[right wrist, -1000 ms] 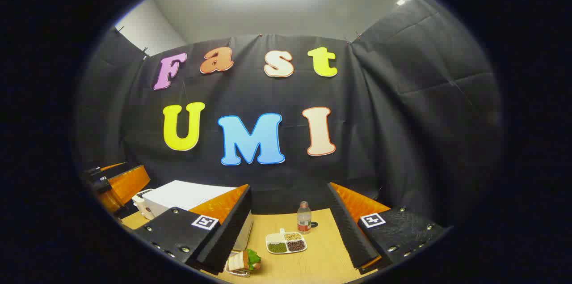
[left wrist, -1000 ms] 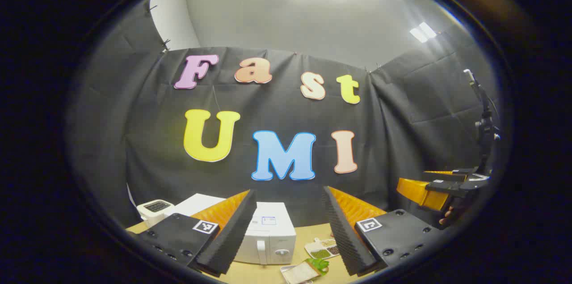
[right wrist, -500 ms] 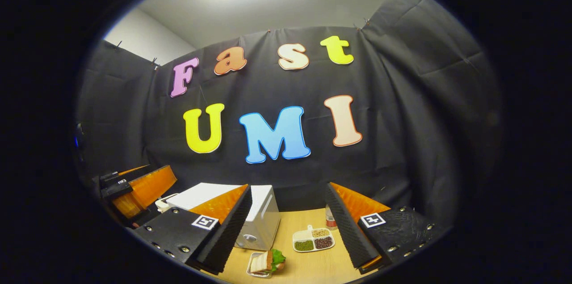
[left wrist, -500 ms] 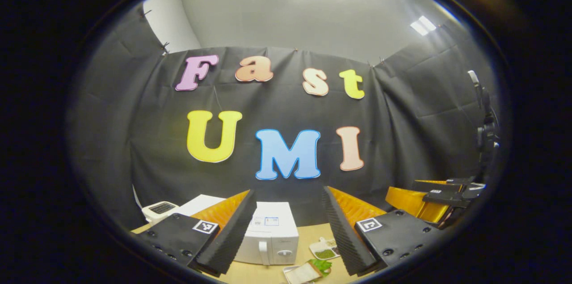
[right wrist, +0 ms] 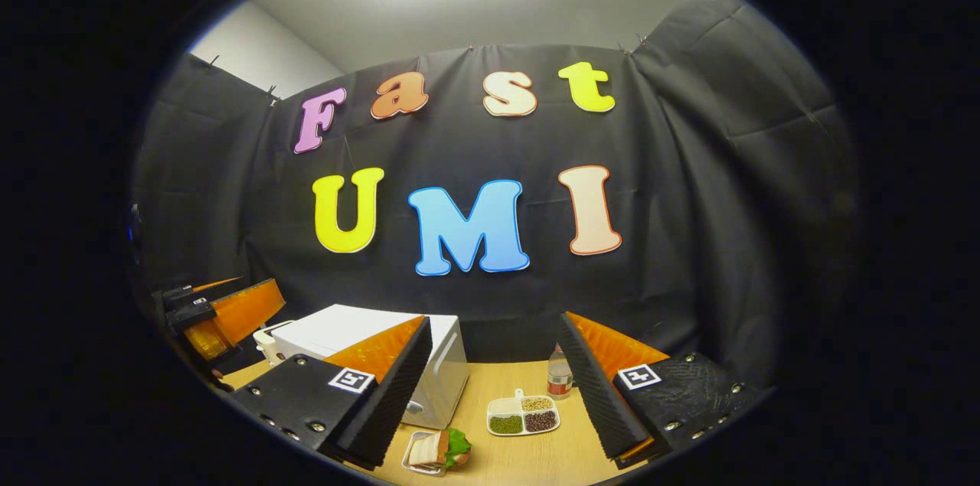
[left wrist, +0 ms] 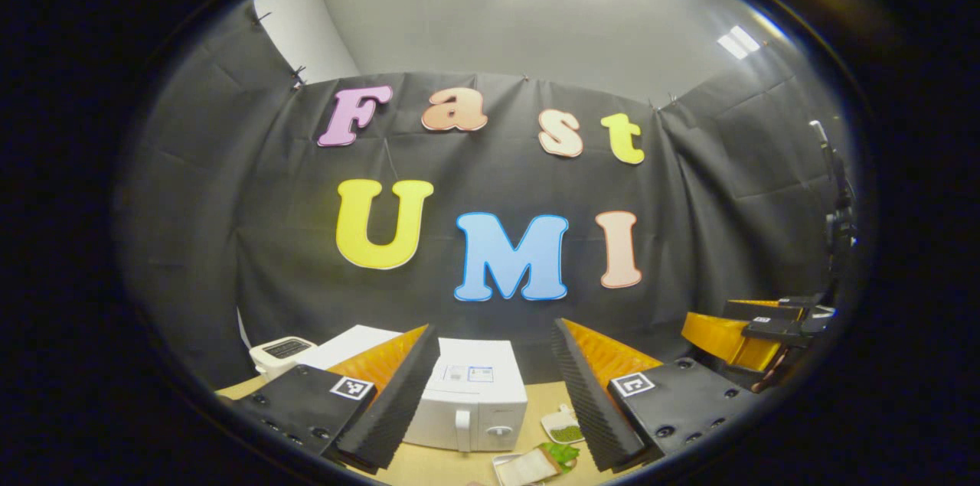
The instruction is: Open the microwave oven with the left hand, put the food in, and close the microwave oven.
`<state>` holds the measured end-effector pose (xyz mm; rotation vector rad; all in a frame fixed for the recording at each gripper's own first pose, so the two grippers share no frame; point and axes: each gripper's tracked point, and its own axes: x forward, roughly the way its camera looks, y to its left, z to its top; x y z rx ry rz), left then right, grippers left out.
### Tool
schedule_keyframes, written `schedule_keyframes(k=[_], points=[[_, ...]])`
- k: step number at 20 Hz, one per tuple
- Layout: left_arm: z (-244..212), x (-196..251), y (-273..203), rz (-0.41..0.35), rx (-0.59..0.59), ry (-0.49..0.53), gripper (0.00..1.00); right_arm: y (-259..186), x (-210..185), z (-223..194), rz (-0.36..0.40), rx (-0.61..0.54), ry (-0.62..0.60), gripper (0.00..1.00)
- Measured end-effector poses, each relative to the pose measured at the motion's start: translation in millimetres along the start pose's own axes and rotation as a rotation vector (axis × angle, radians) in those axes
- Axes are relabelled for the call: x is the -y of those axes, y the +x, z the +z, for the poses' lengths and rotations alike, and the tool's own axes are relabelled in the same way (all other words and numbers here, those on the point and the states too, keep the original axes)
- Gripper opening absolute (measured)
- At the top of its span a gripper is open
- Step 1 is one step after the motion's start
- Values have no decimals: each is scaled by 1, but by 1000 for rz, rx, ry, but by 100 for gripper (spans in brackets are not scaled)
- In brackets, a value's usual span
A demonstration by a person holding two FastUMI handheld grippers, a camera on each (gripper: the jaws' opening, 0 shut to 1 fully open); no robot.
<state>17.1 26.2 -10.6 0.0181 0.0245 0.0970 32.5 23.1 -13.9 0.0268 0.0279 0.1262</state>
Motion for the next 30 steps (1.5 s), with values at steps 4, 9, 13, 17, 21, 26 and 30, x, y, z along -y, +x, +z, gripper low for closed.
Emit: schedule_keyframes(k=[4,9,13,17,21,26,30], points=[[-22,-30,9,-13,-18,-2,97,0,-16,2,-48,18,17,99],[-102,-51,17,-52,-153,-29,97,-5,-26,-12,-118,-3,14,99],[-179,-53,32,-89,-284,-5,92,-9,-24,-24,-157,-35,-22,99],[-246,-49,55,-102,-401,-6,82,-10,-17,-32,-189,-63,-21,99],[-285,-44,82,-97,-454,1,70,-8,-8,-37,-205,-78,-30,99],[-321,-47,102,-66,-518,2,69,-3,-3,-42,-218,-91,-33,99],[-337,-38,104,-94,-561,7,57,-3,0,-47,-223,-105,-35,99]])
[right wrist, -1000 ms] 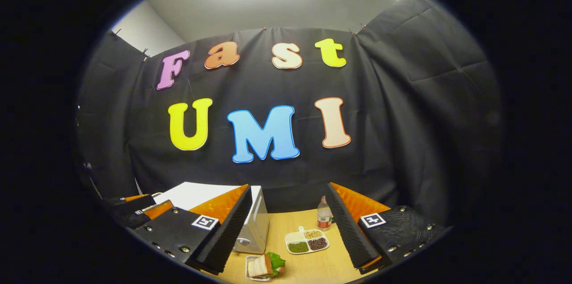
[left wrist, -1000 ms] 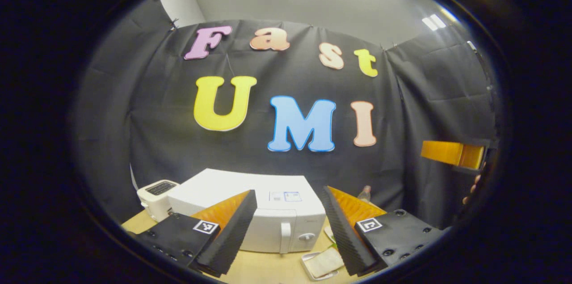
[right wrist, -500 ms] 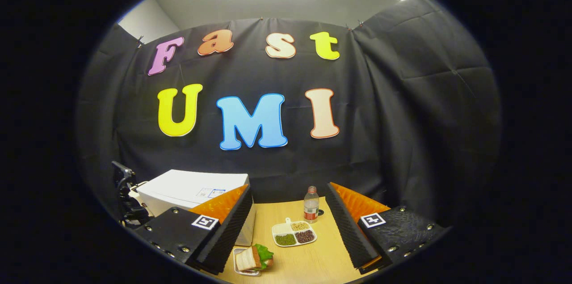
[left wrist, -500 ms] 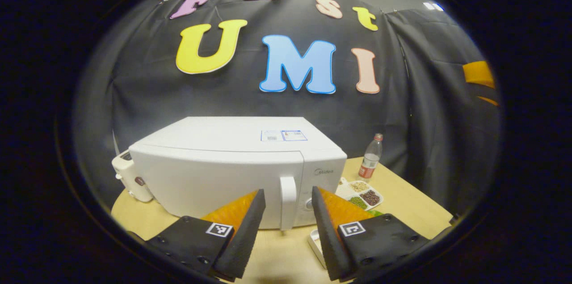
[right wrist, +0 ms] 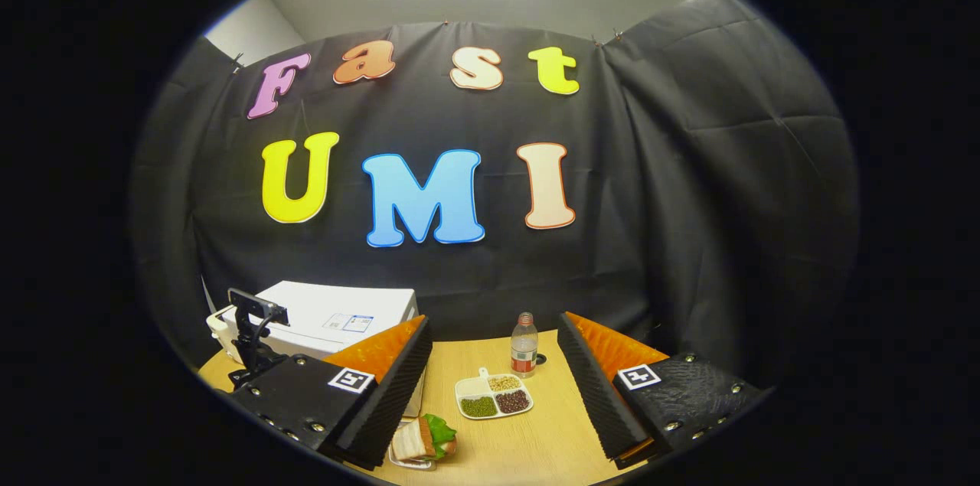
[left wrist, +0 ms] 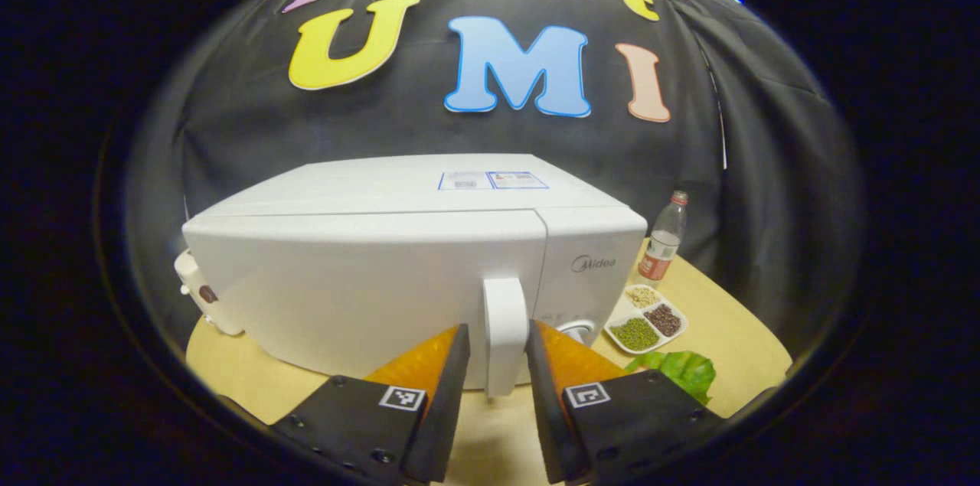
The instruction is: Open the microwave oven with the left hand, put the food in, and close the microwave oven.
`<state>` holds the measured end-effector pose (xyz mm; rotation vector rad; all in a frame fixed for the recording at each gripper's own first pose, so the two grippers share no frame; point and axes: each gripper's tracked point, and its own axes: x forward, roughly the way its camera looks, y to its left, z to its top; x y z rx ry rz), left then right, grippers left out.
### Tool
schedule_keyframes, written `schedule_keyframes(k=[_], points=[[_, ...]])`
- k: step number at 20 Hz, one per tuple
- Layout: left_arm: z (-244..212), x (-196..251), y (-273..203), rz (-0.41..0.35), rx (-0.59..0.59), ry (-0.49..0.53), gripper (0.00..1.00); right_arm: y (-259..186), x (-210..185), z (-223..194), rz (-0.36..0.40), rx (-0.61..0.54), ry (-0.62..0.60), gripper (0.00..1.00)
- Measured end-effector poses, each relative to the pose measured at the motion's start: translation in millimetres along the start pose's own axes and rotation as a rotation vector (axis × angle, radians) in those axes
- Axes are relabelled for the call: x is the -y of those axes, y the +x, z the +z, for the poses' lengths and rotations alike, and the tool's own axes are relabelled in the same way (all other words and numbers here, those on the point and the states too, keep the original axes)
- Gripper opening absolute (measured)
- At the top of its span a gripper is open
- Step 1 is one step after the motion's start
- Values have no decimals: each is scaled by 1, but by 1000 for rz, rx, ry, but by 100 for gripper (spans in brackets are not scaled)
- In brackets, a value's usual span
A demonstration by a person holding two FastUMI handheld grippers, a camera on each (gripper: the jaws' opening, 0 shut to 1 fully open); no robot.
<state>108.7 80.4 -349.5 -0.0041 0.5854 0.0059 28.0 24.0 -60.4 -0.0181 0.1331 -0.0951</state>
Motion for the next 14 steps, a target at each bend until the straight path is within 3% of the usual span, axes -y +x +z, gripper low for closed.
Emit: schedule_keyframes(k=[2,6,8,9,14], points=[[0,0,4,21,0,23,34,1,2,-2,-6,-10,7,99],[0,1,1,21,-15,18,27,0,3,-4,-4,-13,16,99],[0,0,-3,17,-15,38,16,-2,4,-4,-4,-9,15,99],[0,1,0,13,-16,33,5,-3,4,-3,-4,-8,17,99],[-1,1,0,-19,-34,65,6,-4,1,-2,9,-8,20,99]])
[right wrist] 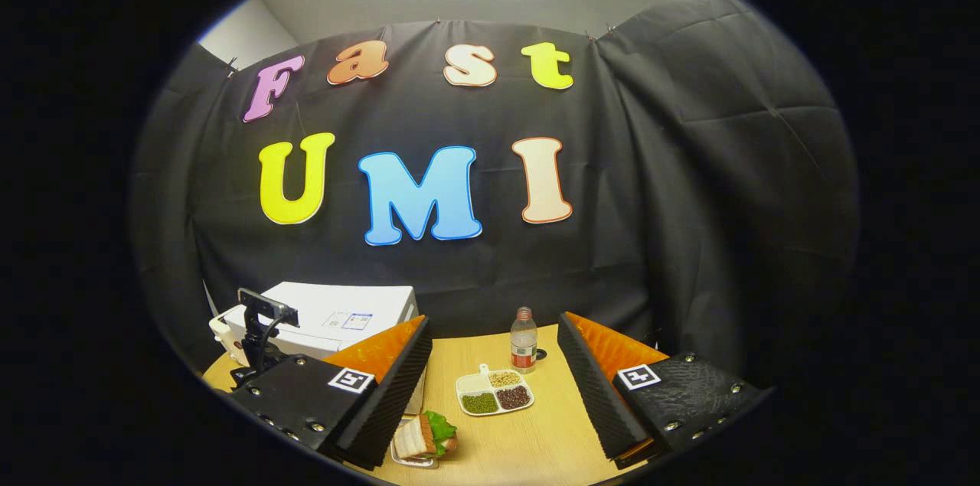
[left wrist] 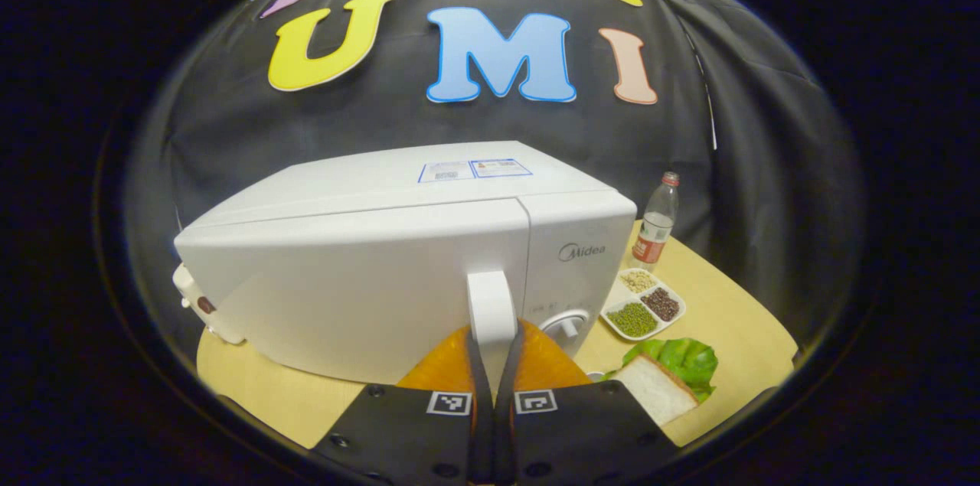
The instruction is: Open the microwave oven with the left hand, put the food in, and close the microwave oven.
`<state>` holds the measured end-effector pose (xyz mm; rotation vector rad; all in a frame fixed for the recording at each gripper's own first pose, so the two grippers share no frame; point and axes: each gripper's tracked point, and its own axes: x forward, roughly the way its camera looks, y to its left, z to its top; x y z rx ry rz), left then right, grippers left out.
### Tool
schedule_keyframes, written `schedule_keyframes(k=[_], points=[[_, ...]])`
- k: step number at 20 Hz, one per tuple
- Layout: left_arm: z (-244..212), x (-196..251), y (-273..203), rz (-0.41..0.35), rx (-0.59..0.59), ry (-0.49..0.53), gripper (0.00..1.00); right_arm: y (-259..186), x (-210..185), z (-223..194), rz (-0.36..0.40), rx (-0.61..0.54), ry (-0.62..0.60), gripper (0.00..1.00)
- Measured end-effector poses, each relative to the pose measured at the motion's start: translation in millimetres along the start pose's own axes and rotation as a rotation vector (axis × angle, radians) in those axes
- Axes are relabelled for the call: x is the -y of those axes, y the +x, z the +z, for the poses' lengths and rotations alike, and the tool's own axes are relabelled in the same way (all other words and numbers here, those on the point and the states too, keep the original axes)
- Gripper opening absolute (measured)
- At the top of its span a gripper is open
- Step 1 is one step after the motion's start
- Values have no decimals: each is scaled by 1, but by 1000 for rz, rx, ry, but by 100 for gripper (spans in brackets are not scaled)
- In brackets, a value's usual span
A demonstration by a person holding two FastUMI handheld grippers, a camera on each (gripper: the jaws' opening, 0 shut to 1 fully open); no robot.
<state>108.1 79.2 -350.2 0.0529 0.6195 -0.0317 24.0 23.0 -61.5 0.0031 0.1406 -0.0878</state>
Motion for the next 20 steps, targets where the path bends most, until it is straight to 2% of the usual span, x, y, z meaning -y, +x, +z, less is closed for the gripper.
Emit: schedule_keyframes(k=[3,4,10,14,16,17,20], points=[[-2,1,-5,-2,-13,-22,9,1,-3,6,11,15,-10,99],[-9,2,-19,-7,-9,-23,6,1,-4,8,15,18,-15,99],[-43,-5,-89,-67,-21,-3,6,6,-11,-1,39,-1,-24,99],[-62,-17,-127,-87,-48,0,6,8,-34,-9,78,-29,-15,99],[-75,-26,-149,-104,-64,7,3,9,-47,-13,99,-35,-18,99],[-81,-32,-160,-108,-80,-4,6,9,-54,-17,111,-39,-18,99],[-97,-54,-192,-93,-115,-16,6,12,-74,-24,141,-53,-18,99]])
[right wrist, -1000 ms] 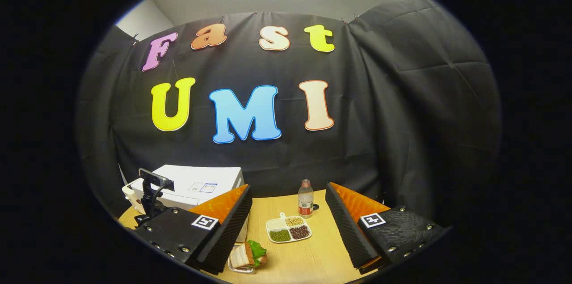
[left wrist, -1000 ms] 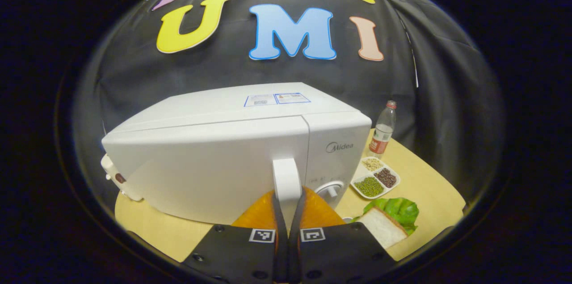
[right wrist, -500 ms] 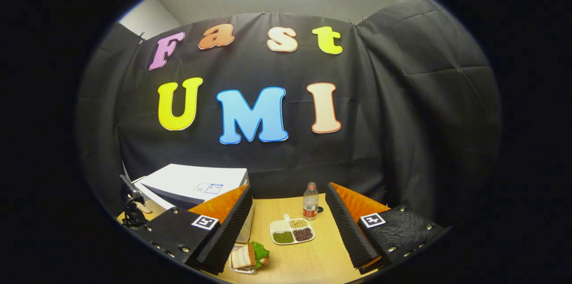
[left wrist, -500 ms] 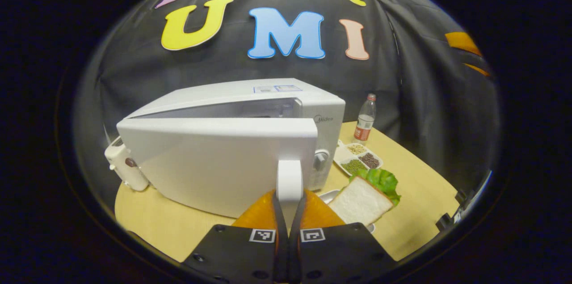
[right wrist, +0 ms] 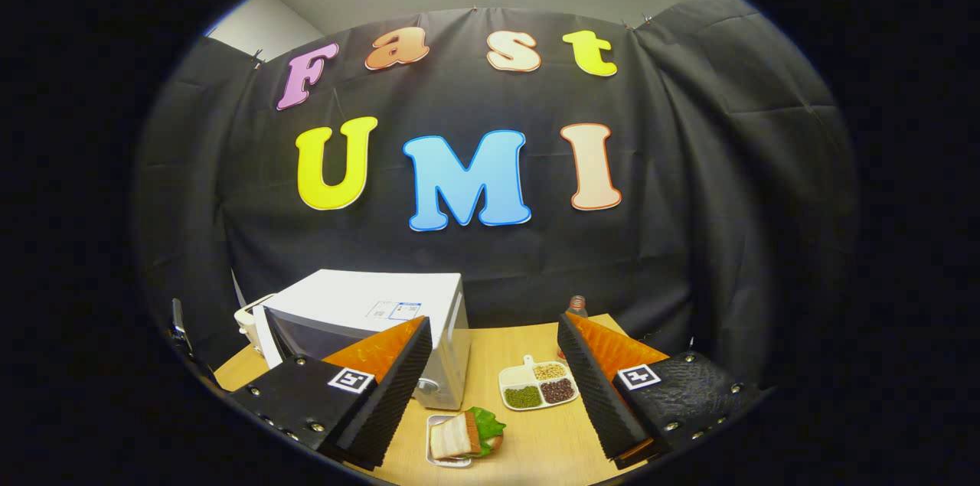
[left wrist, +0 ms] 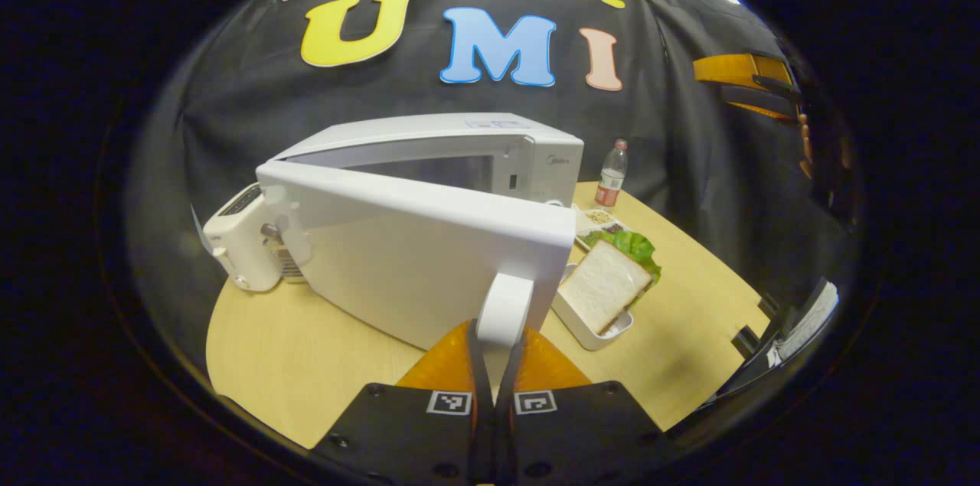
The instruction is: Open the microwave oven with the left hand, put the food in, and close the microwave oven.
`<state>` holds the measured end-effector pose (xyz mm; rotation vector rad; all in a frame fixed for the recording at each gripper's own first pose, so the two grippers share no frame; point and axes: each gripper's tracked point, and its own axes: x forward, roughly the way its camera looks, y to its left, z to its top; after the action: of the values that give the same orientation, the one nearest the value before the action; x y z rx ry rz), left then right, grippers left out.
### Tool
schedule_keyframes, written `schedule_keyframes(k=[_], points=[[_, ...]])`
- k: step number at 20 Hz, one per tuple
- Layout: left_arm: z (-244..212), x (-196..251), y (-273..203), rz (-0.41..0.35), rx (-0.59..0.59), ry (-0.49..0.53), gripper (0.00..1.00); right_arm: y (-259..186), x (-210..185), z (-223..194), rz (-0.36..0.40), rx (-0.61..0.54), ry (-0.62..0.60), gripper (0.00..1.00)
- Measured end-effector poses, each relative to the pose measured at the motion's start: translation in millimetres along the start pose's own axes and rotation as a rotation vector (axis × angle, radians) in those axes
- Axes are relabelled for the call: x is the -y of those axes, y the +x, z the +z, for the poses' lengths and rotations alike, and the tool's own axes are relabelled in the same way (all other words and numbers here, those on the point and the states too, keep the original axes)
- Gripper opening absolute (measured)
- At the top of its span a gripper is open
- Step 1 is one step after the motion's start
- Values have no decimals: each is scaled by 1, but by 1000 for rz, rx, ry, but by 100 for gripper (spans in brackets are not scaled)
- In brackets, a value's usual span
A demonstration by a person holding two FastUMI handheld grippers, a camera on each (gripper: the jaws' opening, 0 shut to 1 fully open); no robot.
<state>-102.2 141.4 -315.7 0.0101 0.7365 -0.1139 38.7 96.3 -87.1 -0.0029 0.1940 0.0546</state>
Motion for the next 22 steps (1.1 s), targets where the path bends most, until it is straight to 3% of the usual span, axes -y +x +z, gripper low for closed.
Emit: schedule_keyframes(k=[8,12,15,18,22], points=[[-39,-60,-67,88,-11,-65,6,12,-48,-19,64,-41,3,99],[-56,-103,-95,154,-13,-78,6,20,-57,-35,62,-90,48,99],[-68,-138,-116,209,-8,-84,6,30,-54,-49,43,-130,52,99],[-73,-163,-126,225,5,-79,6,41,-35,-63,-30,-177,17,99],[-78,-190,-137,248,18,-95,6,57,-17,-80,-54,-228,-11,100]])
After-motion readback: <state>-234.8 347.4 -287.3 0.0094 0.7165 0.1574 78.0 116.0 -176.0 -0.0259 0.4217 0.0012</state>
